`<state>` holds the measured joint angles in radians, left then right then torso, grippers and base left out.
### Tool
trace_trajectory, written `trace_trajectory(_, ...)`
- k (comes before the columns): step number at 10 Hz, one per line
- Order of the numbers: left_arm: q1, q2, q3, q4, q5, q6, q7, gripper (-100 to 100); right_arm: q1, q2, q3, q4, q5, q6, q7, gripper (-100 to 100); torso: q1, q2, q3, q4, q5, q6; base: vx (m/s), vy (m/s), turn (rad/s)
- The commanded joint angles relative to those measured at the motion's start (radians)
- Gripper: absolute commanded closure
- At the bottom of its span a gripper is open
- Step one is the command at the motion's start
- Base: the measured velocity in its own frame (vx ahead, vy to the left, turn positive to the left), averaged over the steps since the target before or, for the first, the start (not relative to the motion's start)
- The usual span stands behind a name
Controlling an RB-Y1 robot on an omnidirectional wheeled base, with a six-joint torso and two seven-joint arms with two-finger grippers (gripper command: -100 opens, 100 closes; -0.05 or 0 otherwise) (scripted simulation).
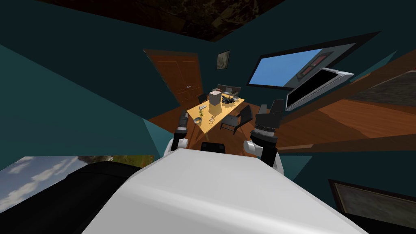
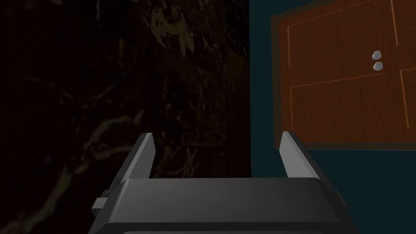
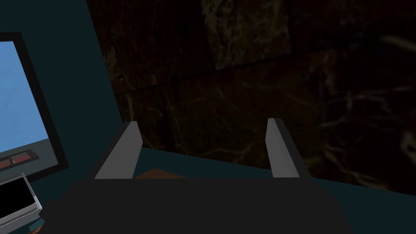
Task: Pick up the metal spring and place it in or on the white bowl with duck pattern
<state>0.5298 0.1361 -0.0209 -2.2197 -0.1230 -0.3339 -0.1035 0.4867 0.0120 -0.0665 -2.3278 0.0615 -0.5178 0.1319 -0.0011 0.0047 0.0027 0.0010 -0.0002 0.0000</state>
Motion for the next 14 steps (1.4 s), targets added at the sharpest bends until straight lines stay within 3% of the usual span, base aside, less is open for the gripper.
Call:
trace_trajectory(1,-0.004,0.03,0.015,0.044,-0.01,0.03,0.006,-100,0.0,0.0,0.0,0.0,0.0,0.0,0.0,0,0.0,0.0,0.0,0.0,0.0,0.0,-0.073,-0.027,0.033)
trace_trajectory(7,-0.026,0.115,0.074,0.202,-0.036,0.191,0.029,-100,0.0,0.0,0.0,0.0,0.0,0.0,0.0,0,-0.005,-0.001,-0.001,0.0,-0.001,0.0,-0.054,-0.069,0.036)
trace_trajectory(11,-0.051,0.137,0.105,0.302,-0.035,0.281,0.041,-100,0.0,0.0,0.0,0.0,0.0,0.0,0.0,0,-0.004,-0.004,-0.002,-0.001,-0.001,0.0,-0.012,-0.097,0.025)
trace_trajectory(12,-0.051,0.137,0.105,0.309,-0.035,0.283,0.041,-100,0.0,0.0,0.0,0.0,0.0,0.0,0.0,0,-0.006,-0.005,-0.003,-0.001,-0.001,0.0,0.003,-0.083,0.018)
trace_trajectory(14,-0.073,0.144,0.124,0.375,-0.029,0.343,0.048,-100,0.0,0.0,0.0,0.0,0.0,0.0,0.0,0,-0.004,-0.005,-0.003,-0.001,-0.001,0.0,0.005,-0.094,0.018)
